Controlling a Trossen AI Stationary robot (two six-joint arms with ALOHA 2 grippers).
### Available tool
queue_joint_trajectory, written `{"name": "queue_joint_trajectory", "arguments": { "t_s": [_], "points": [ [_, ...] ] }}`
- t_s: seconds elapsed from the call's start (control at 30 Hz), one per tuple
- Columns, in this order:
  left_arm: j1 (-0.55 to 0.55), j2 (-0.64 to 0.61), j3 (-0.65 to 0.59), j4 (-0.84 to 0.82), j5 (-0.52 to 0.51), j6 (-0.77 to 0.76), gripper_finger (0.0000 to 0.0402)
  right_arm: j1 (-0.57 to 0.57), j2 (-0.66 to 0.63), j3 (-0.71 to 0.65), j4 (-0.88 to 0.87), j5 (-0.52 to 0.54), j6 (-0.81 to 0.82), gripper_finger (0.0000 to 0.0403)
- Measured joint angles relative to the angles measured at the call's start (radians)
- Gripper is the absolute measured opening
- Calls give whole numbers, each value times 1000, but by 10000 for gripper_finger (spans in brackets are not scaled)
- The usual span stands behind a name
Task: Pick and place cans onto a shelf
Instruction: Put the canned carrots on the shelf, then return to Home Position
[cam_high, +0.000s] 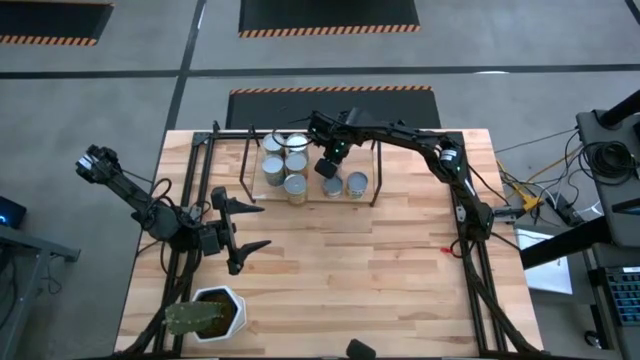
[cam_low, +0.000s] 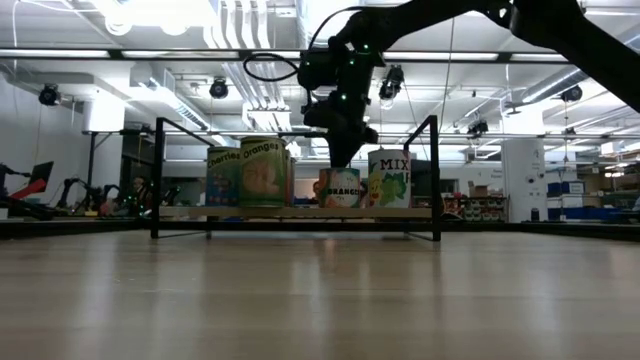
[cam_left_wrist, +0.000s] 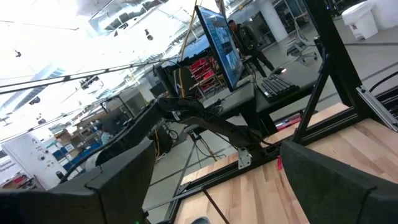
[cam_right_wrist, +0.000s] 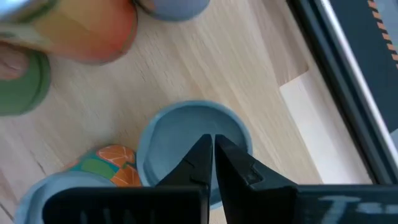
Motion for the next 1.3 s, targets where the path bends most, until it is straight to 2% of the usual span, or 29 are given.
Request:
{"name": "queue_joint_trajectory", "arguments": {
  "t_s": [0.23,0.43,0.6,0.67,0.83,0.9,0.97,1.1,1.17,1.23,1.3],
  "points": [
    [0,0,0,-6,0,0,327,9,-12,78,-88,3,-17,9],
    [-4,0,0,-21,-1,-18,327,100,-147,14,-50,2,-72,9],
    [-8,0,0,-25,-87,-38,327,234,-340,-197,149,2,-127,9],
    [-8,0,0,-28,-122,-38,327,299,-442,-326,262,0,-151,9],
    [-8,3,0,-29,-115,-65,327,440,-683,-684,545,0,-196,9],
    [-5,6,0,-29,-61,-97,327,486,-773,-825,669,0,-210,9],
    [3,17,0,-27,46,-144,327,521,-860,-955,790,-1,-217,9],
    [25,63,1,-28,357,-217,327,561,-1007,-1180,960,0,-242,9],
    [41,100,6,-27,472,-246,327,567,-1070,-1272,1015,1,-252,9],
    [56,149,9,-4,512,-290,327,568,-1130,-1350,1069,1,-252,9],
    [73,216,9,37,504,-347,327,568,-1187,-1417,1111,1,-252,9]
  ]
}}
